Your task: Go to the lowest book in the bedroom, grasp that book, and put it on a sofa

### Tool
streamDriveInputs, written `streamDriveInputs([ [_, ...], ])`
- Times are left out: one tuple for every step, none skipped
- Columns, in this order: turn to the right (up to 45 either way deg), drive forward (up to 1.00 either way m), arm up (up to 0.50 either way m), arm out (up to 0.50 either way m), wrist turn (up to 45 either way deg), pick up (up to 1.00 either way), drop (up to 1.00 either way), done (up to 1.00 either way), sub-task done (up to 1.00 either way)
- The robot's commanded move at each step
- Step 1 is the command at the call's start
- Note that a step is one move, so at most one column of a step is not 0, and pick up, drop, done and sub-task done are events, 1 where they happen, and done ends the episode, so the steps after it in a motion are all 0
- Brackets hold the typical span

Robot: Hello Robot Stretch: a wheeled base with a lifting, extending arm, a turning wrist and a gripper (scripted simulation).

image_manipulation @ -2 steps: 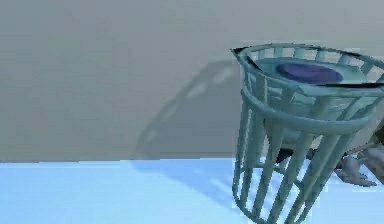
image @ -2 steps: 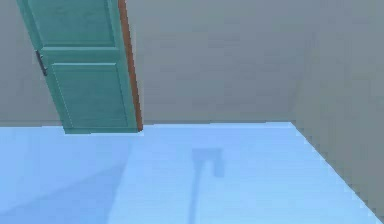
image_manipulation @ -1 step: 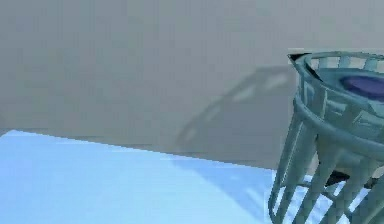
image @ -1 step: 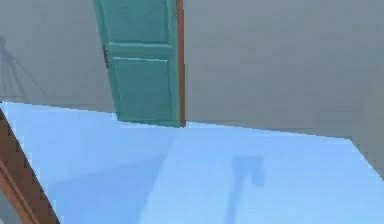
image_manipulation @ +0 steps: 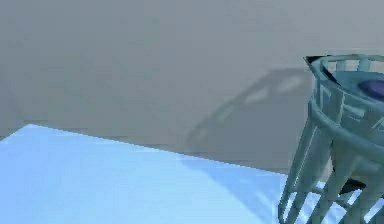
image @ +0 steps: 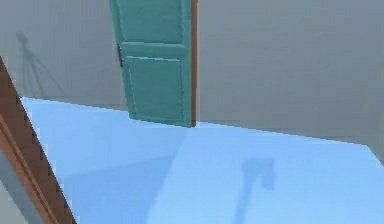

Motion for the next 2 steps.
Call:
streamDriveInputs([
  [0.0,1.0,0.0,0.0,0.0,0.0,0.0,0.0,0.0],
  [0.0,0.1,0.0,0.0,0.0,0.0,0.0,0.0,0.0],
])
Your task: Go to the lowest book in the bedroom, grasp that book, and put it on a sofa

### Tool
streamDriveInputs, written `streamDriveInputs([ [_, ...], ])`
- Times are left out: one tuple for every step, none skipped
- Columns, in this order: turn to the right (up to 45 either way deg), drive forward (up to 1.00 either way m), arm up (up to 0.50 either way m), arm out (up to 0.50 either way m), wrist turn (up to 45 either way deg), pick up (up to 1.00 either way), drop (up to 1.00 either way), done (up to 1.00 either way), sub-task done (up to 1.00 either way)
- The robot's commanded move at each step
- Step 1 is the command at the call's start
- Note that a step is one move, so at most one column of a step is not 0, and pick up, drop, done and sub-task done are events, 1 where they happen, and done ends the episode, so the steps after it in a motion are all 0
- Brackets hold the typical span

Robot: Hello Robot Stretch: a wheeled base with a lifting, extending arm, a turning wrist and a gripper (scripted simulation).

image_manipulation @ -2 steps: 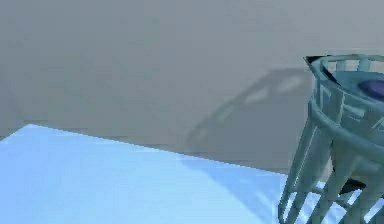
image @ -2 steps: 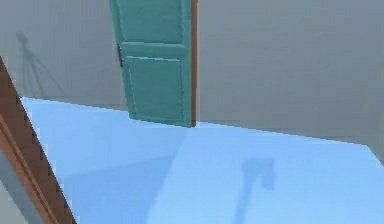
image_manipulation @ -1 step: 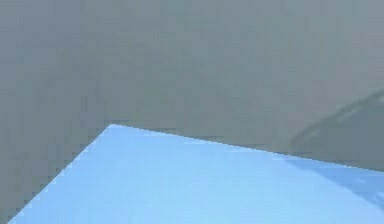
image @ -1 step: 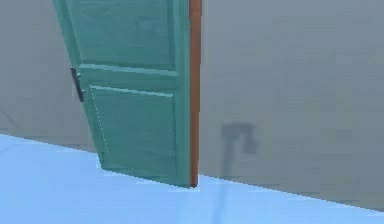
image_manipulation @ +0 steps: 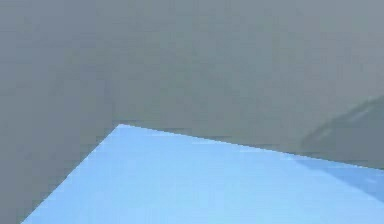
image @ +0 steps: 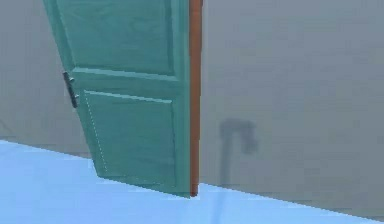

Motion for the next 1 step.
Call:
streamDriveInputs([
  [-45.0,0.0,0.0,0.0,0.0,0.0,0.0,0.0,0.0],
])
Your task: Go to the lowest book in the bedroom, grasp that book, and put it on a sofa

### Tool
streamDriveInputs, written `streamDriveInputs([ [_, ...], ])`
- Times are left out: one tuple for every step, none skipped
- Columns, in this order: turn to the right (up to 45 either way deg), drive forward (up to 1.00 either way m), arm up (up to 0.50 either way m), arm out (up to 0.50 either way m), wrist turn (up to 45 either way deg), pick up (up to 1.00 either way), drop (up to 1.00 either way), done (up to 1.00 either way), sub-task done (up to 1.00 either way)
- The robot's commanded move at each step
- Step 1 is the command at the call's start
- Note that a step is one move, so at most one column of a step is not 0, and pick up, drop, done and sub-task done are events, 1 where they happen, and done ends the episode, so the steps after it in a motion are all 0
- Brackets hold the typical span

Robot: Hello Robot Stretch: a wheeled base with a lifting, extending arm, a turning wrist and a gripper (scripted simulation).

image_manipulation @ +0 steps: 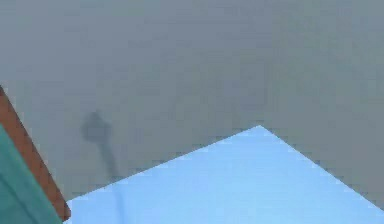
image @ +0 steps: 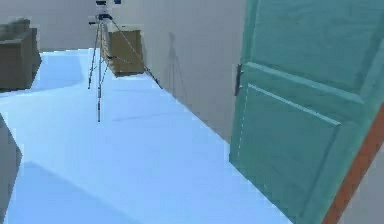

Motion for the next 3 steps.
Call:
streamDriveInputs([
  [-27.0,0.0,0.0,0.0,0.0,0.0,0.0,0.0,0.0],
  [0.0,0.3,0.0,0.0,0.0,0.0,0.0,0.0,0.0],
  [-3.0,0.0,0.0,0.0,0.0,0.0,0.0,0.0,0.0],
])
